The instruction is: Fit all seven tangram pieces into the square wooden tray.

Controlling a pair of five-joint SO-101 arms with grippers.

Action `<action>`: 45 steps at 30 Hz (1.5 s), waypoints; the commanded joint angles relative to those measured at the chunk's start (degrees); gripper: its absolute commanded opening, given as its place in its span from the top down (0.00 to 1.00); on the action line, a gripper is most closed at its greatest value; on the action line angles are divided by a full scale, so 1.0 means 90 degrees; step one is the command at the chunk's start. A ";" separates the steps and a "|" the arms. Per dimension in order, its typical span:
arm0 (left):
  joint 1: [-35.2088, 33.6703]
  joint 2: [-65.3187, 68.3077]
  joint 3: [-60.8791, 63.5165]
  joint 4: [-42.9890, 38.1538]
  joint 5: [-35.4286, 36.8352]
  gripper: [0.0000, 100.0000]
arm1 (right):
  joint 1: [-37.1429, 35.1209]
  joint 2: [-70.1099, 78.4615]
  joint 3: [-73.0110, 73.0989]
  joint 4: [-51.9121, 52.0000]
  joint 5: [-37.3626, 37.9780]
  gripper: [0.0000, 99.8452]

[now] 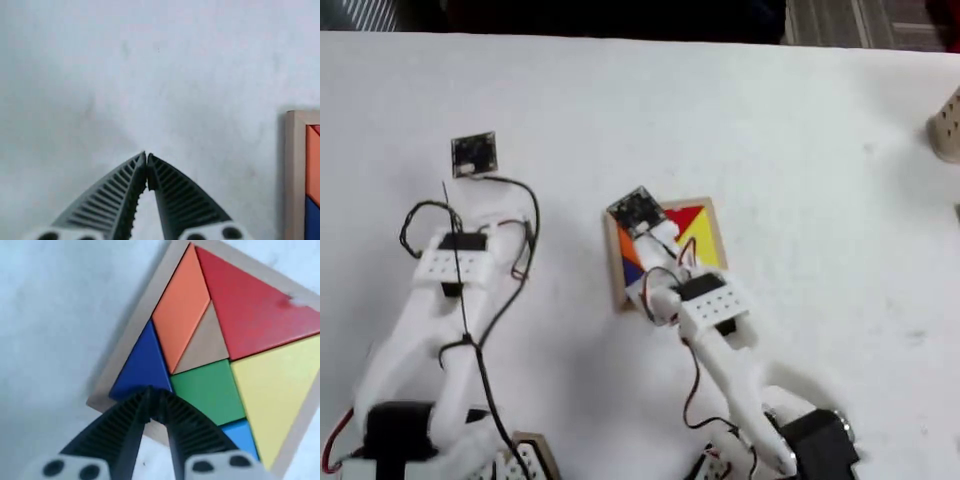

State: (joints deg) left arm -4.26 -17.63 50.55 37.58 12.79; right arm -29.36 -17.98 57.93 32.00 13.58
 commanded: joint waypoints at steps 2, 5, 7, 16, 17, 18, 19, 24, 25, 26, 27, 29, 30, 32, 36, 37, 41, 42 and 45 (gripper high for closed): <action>0.0249 -0.0952 0.0361 -0.0166 0.0000 0.98 | -0.0122 0.0093 -0.0293 -0.0034 -0.0020 0.98; 0.0249 -0.1460 0.0654 -0.0166 -0.0147 0.98 | -0.0112 0.0063 -0.0303 0.0181 -0.0020 0.98; 0.0249 -0.1665 0.0733 -0.0166 -0.0469 0.98 | -0.0024 -0.0063 -0.0303 0.0376 -0.0020 0.98; 0.0200 -0.1753 0.0752 -0.0156 -0.0615 0.98 | 0.0093 -0.0415 -0.0078 0.0523 -0.0020 0.98; 0.0200 -0.1763 0.0752 -0.0156 -0.0615 0.98 | 0.0181 -0.0503 -0.0137 0.0679 -0.0020 0.98; 0.0161 -0.1763 0.0742 -0.0147 -0.0625 0.98 | 0.0337 -0.0679 -0.0234 0.0884 -0.0020 0.98; 0.0083 -0.1763 0.0733 -0.0137 -0.0625 0.98 | 0.0552 -0.0933 -0.0352 0.1138 -0.0020 0.98; -0.0611 -0.2125 0.0791 -0.0117 -0.0625 0.98 | 0.1480 -0.2672 -0.0479 0.2300 -0.0020 0.98; -0.0737 -0.2330 0.0928 -0.0078 -0.0635 0.98 | 0.1568 -0.3033 -0.0381 0.2486 -0.0020 0.98; -0.0845 -0.2574 0.1094 -0.0078 -0.0635 0.98 | 0.1646 -0.3375 -0.0254 0.2632 -0.0020 0.98; -0.0913 -0.2857 0.1299 -0.0068 -0.0635 0.98 | 0.1714 -0.3717 -0.0098 0.2759 -0.0020 0.98; -0.0991 -0.3551 0.1758 -0.0059 -0.0908 0.98 | 0.1832 -0.4391 0.0313 0.2867 -0.0059 0.98; -0.1011 -0.3961 0.2012 -0.0039 -0.1182 0.98 | 0.1880 -0.4703 0.0518 0.2906 -0.0068 0.98; -0.1021 -0.4821 0.2598 -0.0039 -0.1661 0.98 | 0.1998 -0.5338 0.0987 0.2857 -0.0078 0.98; -0.1011 -0.6579 0.3731 -0.0029 -0.2022 0.98 | 0.2193 -0.6335 0.1846 0.2545 -0.0029 0.98; -0.1011 -0.6969 0.3946 0.0000 -0.2022 0.98 | 0.2164 -0.6530 0.2051 0.2545 -0.0029 0.98; -0.0982 -0.8444 0.4386 0.0977 -0.2022 0.98 | 0.2222 -0.7126 0.2745 0.2632 -0.0029 0.98; -0.0982 -0.8796 0.4474 0.1289 -0.2022 0.98 | 0.2222 -0.7233 0.2813 0.2808 -0.0029 0.98; -0.0972 -0.9753 0.4679 0.2002 -0.2022 0.98 | 0.2222 -0.7546 0.2833 0.3512 -0.0068 0.98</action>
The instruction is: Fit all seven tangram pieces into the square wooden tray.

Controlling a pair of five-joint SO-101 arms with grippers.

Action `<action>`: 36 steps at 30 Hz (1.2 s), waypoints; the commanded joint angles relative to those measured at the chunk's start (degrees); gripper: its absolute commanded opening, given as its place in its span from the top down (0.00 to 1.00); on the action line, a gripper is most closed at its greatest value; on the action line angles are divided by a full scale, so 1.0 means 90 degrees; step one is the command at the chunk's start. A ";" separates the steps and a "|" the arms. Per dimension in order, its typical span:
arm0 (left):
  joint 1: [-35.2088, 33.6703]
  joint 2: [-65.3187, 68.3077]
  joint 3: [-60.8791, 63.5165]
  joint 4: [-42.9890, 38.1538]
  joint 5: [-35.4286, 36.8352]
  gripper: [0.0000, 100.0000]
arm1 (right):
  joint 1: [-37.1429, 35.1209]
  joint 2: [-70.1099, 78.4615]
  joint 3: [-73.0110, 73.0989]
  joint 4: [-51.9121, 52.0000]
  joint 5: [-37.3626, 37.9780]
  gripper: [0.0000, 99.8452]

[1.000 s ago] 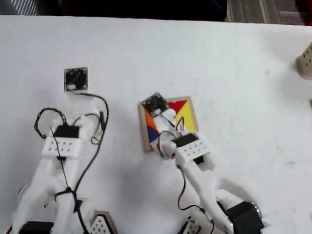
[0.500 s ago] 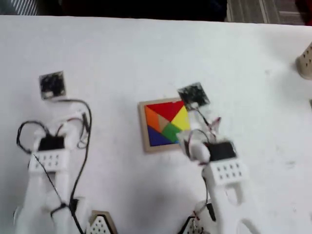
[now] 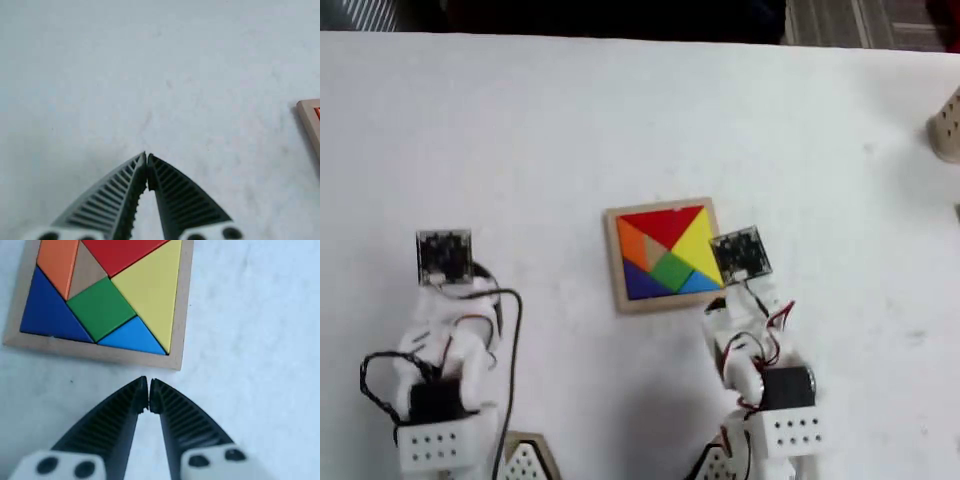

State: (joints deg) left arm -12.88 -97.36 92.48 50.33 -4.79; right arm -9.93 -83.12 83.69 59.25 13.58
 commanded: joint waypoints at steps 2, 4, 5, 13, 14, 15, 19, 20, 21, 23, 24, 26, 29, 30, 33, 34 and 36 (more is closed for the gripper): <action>-0.0015 -0.0894 0.0039 0.0830 -0.0068 0.98 | 0.0063 -0.0503 -0.0029 0.0933 -0.0068 0.98; 0.0054 -0.0747 0.0039 0.0967 -0.0068 0.98 | 0.0063 -0.0737 0.0000 0.1294 -0.0068 0.98; 0.0181 -0.0728 0.0049 0.1123 -0.0078 0.98 | 0.0063 -0.0845 0.0000 0.1480 -0.0068 0.98; 0.1138 -0.0728 0.0303 0.2393 -0.1074 0.98 | 0.1021 -0.1490 0.0303 0.1724 -0.0078 0.98; 0.1138 -0.0728 0.0479 0.2364 -0.1084 0.98 | 0.1284 -0.1548 0.0557 0.1636 -0.0078 0.98; 0.1138 -0.0718 0.0518 0.2344 -0.1065 0.98 | 0.1509 -0.1626 0.0869 0.1538 -0.0078 0.98; 0.1099 -0.0718 0.0498 0.2579 -0.1065 0.98 | 0.1949 -0.2125 0.1153 0.1568 -0.0078 0.98; 0.1099 -0.0718 0.0498 0.2559 -0.1065 0.98 | 0.1998 -0.2212 0.1162 0.1607 -0.0078 0.98; 0.1099 -0.0718 0.0498 0.2559 -0.1065 0.98 | 0.2007 -0.2271 0.1221 0.1617 -0.0078 0.98; 0.1099 -0.0718 0.0498 0.2559 -0.1065 0.98 | 0.2007 -0.2242 0.1338 0.1548 -0.0078 0.98; 0.1099 -0.0718 0.0498 0.2559 -0.1065 0.98 | 0.2007 -0.2232 0.1358 0.1548 -0.0078 0.98; 0.1099 -0.0718 0.0498 0.2559 -0.1065 0.98 | 0.2007 -0.2193 0.1475 0.1490 -0.0078 0.98; 0.1099 -0.0718 0.0498 0.2559 -0.1065 0.98 | 0.2017 -0.2203 0.1465 0.1480 -0.0078 0.98; 0.1099 -0.0718 0.0498 0.2559 -0.1065 0.98 | 0.2017 -0.2203 0.1465 0.1480 -0.0078 0.98; 0.1099 -0.0718 0.0498 0.2559 -0.1065 0.98 | 0.2017 -0.2212 0.1465 0.1480 -0.0078 0.98; 0.1099 -0.0718 0.0498 0.2559 -0.1065 0.98 | 0.2017 -0.2212 0.1465 0.1480 -0.0078 0.98; 0.1099 -0.0718 0.0498 0.2559 -0.1065 0.98 | 0.2017 -0.2212 0.1465 0.1480 -0.0078 0.98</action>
